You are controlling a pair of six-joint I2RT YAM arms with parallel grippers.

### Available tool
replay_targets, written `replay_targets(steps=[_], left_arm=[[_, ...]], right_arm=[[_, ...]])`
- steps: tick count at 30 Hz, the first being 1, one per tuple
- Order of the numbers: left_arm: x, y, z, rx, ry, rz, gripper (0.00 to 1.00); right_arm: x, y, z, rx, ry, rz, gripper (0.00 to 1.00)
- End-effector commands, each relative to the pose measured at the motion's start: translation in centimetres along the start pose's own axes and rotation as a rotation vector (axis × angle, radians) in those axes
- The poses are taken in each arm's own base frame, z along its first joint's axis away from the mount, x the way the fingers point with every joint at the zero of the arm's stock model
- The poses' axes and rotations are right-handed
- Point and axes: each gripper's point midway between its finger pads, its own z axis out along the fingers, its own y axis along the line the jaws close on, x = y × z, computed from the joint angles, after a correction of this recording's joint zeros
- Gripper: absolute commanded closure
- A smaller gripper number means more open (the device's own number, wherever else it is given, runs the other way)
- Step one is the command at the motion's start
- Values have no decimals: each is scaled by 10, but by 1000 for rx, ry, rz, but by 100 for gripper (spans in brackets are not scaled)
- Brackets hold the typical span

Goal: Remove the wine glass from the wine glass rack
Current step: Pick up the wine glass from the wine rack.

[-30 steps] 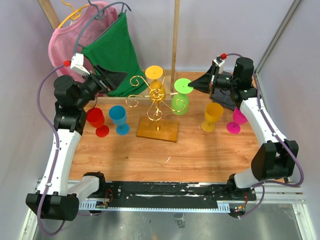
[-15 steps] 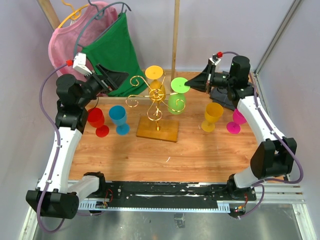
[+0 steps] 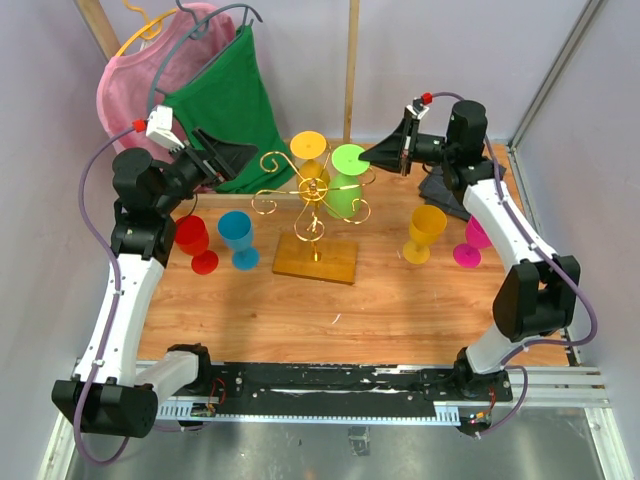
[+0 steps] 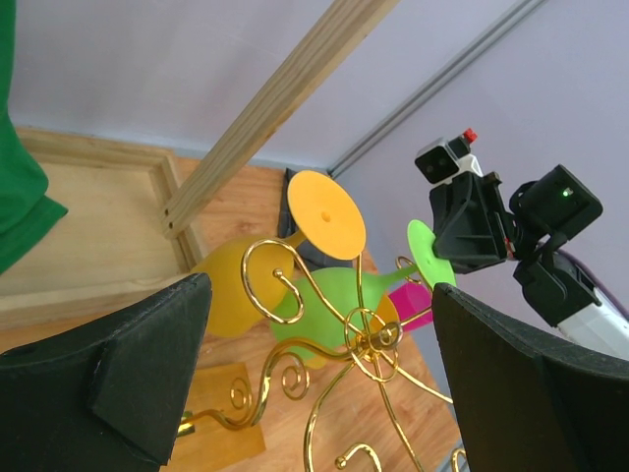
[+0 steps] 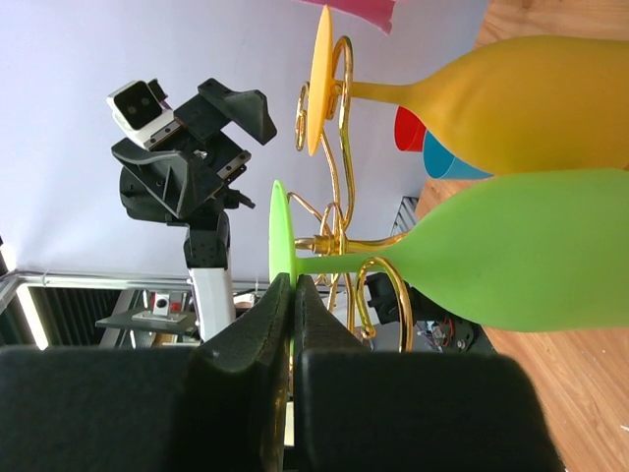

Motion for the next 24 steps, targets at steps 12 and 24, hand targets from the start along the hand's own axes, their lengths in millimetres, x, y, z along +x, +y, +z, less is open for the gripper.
replay_targets(steps=[12,24], left_arm=[[-17,-24,-3,57,-36,54,1],[-17,-28,-4,65,-24,46,1]], right_arm=[[-29,4,10,-27,-38,-60,99],[-51,3,-30,-9,-119,-69,99]])
